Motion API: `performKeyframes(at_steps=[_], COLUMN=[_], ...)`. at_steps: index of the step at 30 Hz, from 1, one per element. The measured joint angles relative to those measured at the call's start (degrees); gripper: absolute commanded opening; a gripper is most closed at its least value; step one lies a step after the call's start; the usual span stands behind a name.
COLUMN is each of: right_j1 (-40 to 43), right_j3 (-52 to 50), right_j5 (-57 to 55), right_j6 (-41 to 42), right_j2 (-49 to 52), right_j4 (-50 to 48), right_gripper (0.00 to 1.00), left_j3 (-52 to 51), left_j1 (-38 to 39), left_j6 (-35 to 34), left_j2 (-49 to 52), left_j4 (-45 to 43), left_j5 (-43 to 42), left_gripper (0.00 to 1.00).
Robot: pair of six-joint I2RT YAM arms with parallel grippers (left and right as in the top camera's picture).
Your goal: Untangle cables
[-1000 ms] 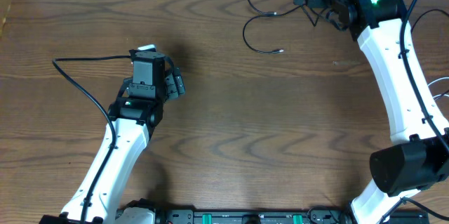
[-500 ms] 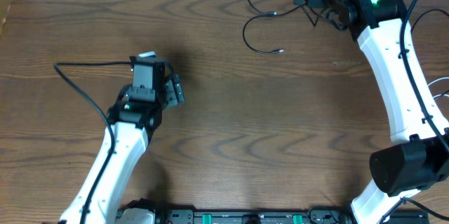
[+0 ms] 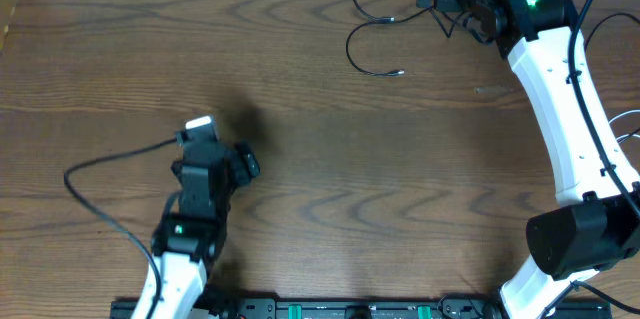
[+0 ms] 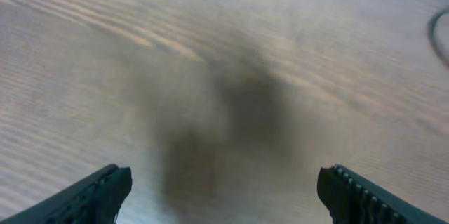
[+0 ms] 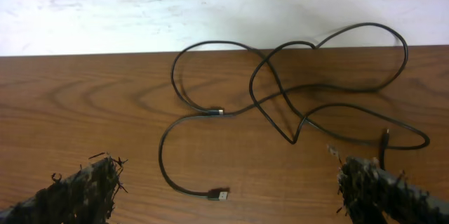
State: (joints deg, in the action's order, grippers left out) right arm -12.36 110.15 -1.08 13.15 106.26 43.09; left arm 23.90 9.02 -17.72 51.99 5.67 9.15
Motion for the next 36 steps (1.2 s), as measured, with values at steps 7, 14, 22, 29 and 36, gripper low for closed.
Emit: performKeyframes(at_steps=[7, 14, 22, 29, 36], right_j1=[0.0, 0.0, -0.1, -0.2, -0.2], right_j3=[0.0, 0.0, 0.0, 0.0, 0.0], right_j5=[0.0, 0.0, 0.0, 0.0, 0.0], right_j6=[0.0, 0.0, 0.0, 0.0, 0.0], right_j2=[0.0, 0.0, 0.0, 0.0, 0.0], right_j4=[0.0, 0.0, 0.0, 0.1, 0.2], right_gripper=[0.99, 0.99, 0.99, 0.99, 0.99], left_j3=[-13.3, -23.5, -23.5, -23.1, -22.9], left_j1=[0.0, 0.0, 0.0, 0.0, 0.1], left_j6=[-5.3, -7.8, -8.0, -7.9, -3.5], left_j2=[-11.3, -24.9, -37.4, -48.4, -51.4], left_j4=[-15.4, -19.2, -11.2, -5.5, -5.0], left_j5=[0.0, -0.2, -0.2, 0.2, 0.0], left_gripper=[0.89, 0.9, 0.9, 0.89, 0.9])
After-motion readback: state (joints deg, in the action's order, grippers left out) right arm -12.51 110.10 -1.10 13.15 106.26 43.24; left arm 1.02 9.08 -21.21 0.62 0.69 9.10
